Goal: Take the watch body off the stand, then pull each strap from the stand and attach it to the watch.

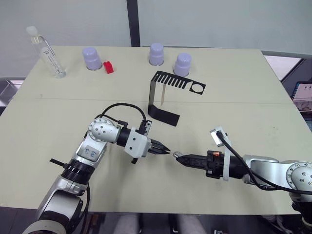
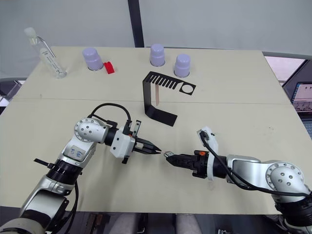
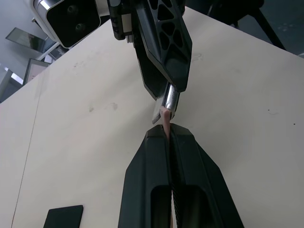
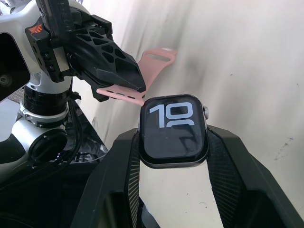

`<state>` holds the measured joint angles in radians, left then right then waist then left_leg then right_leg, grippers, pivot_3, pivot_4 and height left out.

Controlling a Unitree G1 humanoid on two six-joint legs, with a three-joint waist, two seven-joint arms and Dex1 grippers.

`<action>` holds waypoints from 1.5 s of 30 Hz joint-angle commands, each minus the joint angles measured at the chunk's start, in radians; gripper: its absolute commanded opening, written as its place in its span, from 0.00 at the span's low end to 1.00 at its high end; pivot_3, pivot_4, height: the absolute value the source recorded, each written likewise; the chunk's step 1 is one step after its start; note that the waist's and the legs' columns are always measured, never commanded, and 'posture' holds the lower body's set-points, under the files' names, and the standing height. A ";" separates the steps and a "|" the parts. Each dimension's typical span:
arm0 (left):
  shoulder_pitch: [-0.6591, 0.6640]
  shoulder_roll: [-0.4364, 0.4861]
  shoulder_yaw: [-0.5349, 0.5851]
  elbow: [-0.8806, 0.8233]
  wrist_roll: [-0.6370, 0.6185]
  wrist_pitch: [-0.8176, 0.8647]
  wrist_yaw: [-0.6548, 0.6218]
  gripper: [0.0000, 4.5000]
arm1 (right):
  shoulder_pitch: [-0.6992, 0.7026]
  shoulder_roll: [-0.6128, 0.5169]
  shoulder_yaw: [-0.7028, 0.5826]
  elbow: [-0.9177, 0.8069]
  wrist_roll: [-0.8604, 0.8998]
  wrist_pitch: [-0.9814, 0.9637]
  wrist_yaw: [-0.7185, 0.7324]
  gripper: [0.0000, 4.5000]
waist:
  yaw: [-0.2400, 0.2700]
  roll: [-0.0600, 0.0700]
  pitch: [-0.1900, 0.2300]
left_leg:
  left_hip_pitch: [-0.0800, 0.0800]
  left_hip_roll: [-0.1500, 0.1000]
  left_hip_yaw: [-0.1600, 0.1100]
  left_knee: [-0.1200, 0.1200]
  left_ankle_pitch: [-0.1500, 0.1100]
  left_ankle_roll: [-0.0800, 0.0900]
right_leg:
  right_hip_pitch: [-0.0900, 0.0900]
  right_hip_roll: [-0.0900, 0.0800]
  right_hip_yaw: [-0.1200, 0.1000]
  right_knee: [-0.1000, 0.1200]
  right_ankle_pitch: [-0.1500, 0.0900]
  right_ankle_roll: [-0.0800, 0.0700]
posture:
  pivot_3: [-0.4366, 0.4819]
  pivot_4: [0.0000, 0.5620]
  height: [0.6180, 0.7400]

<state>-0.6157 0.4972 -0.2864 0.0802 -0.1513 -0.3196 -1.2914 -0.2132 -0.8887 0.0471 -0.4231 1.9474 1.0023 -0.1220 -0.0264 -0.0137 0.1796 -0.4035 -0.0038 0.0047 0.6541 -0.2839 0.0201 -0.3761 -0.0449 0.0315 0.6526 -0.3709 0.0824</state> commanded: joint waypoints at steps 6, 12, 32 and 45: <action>-0.008 0.014 -0.007 -0.011 0.008 -0.024 0.002 0.00 | 0.000 -0.003 -0.045 -0.007 0.025 -0.008 0.017 0.33 | 0.000 0.000 0.000 | 0.000 0.000 0.000 0.000 0.000 0.000 | 0.000 0.000 0.000 0.000 0.000 0.000 | 0.48 0.27 1.00; -0.015 0.014 -0.013 0.000 0.009 -0.032 0.001 0.00 | -0.001 0.005 -0.047 -0.013 0.025 -0.015 0.008 0.33 | 0.000 0.000 0.000 | 0.000 0.000 0.000 0.000 0.000 0.000 | 0.000 0.000 0.000 0.000 0.000 0.000 | 0.48 0.27 1.00; -0.018 0.002 -0.015 0.005 0.015 -0.012 0.010 0.00 | 0.025 -0.030 -0.055 -0.041 0.025 -0.033 0.001 0.33 | 0.000 0.000 0.000 | 0.000 0.000 0.000 0.000 0.000 0.000 | 0.000 0.000 0.000 0.000 0.000 0.000 | 0.48 0.27 1.00; -0.031 -0.010 -0.013 0.019 0.018 -0.005 0.012 0.00 | 0.025 -0.039 -0.047 -0.048 0.025 -0.036 -0.003 0.33 | 0.000 0.000 0.000 | 0.000 0.000 0.000 0.000 0.000 0.000 | 0.000 0.000 0.000 0.000 0.000 0.000 | 0.48 0.27 1.00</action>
<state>-0.6334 0.4882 -0.2982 0.1080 -0.1308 -0.3212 -1.2883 -0.1854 -0.9253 0.0224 -0.4306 1.9475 0.9800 -0.1225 -0.0263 -0.0137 0.1796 -0.4037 -0.0039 0.0048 0.6540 -0.2839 0.0201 -0.3762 -0.0451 0.0315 0.6525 -0.3709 0.0824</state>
